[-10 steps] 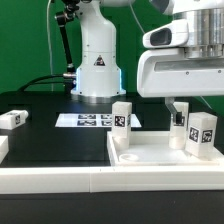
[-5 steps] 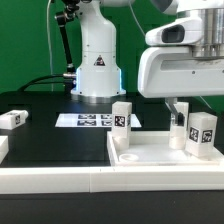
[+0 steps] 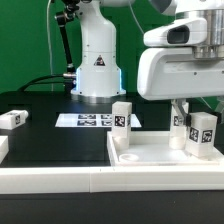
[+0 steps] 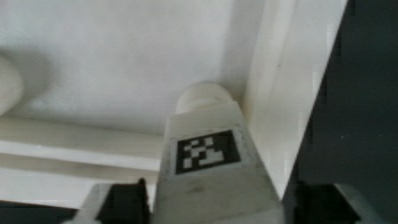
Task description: Assemble square table
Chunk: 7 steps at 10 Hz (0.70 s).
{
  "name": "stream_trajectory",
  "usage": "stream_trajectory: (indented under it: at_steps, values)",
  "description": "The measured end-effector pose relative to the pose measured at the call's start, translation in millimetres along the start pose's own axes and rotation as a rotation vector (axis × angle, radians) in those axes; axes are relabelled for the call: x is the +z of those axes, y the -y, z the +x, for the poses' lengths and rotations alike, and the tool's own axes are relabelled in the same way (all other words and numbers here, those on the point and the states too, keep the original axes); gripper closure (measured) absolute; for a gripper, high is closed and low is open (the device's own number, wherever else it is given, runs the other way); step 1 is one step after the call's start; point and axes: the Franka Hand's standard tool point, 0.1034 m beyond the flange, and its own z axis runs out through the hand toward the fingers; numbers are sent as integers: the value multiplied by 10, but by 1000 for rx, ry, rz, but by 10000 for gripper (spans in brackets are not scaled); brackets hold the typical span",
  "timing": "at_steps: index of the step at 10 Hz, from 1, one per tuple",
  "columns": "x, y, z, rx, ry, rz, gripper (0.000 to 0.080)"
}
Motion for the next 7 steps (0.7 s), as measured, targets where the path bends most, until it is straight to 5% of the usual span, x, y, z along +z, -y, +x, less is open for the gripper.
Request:
stream_trajectory:
  at_steps: [1,4,7]
  values:
    - [0,-8,0,6,0,0,511]
    - [1,-12,0,52,-1,4,511]
    - [8,-22,5,411,-15,29,511]
